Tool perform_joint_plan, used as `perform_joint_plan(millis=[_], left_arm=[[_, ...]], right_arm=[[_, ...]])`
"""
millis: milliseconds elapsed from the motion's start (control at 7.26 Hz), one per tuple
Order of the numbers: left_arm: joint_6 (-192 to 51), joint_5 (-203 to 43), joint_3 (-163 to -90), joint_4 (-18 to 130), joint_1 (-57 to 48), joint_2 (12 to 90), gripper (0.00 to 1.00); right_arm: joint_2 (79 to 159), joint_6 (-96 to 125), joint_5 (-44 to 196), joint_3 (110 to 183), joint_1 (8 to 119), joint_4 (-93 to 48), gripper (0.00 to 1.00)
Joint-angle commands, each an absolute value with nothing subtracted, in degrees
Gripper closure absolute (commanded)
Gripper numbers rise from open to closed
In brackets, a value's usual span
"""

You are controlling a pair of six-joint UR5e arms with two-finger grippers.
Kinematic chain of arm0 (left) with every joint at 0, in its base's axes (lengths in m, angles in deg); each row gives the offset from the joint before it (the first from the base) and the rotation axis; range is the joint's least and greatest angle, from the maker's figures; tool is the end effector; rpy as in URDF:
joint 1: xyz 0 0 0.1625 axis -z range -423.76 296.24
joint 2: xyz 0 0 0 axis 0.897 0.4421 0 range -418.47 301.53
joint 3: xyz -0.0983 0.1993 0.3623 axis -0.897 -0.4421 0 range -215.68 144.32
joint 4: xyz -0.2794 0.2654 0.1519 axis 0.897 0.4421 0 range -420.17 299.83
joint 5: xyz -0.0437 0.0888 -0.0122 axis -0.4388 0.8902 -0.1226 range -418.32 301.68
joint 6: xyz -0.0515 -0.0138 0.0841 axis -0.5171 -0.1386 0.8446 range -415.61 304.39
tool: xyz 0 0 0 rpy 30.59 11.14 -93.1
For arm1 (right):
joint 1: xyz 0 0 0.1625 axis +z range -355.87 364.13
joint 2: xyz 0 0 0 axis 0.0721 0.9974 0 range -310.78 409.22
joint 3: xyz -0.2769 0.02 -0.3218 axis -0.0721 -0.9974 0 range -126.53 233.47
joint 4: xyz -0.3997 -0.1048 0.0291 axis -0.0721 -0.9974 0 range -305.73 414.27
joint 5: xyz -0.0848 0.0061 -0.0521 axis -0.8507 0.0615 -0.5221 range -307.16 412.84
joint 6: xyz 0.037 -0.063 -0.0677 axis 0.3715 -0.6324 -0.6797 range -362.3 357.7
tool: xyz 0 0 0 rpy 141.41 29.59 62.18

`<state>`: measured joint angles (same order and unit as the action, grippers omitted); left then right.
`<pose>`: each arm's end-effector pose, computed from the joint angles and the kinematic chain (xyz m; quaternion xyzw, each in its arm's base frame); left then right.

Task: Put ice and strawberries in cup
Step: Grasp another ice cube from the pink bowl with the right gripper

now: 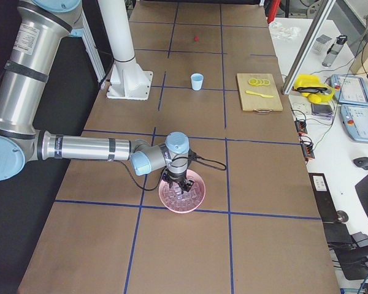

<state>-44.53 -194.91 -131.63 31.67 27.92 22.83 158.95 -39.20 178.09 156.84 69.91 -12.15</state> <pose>-0.0734 -0.4241 0.6715 0.0367 0.3938 0.0720 0.9157 -0.0808 -0.3645 0.6542 0.1747 -0.2818 -0.5182 0.7884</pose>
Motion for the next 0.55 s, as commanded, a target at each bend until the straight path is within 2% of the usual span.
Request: perform_joint_plan(millis=[0,276,413], left_arm=[[-44.53,-194.91,-131.66,31.67,27.91,22.83,0.0],[-44.53,-194.91,-131.83,31.59,28.0,22.83,0.0],[-44.53,-194.91,-131.83,31.59,28.0,22.83,0.0]], right_arm=[[158.73,-38.96,178.52,156.83,69.87,-12.17,0.39],[158.47,-38.78,178.61,156.92,69.79,-12.17,0.39],[158.47,-38.78,178.7,156.83,69.79,-12.17,0.46]])
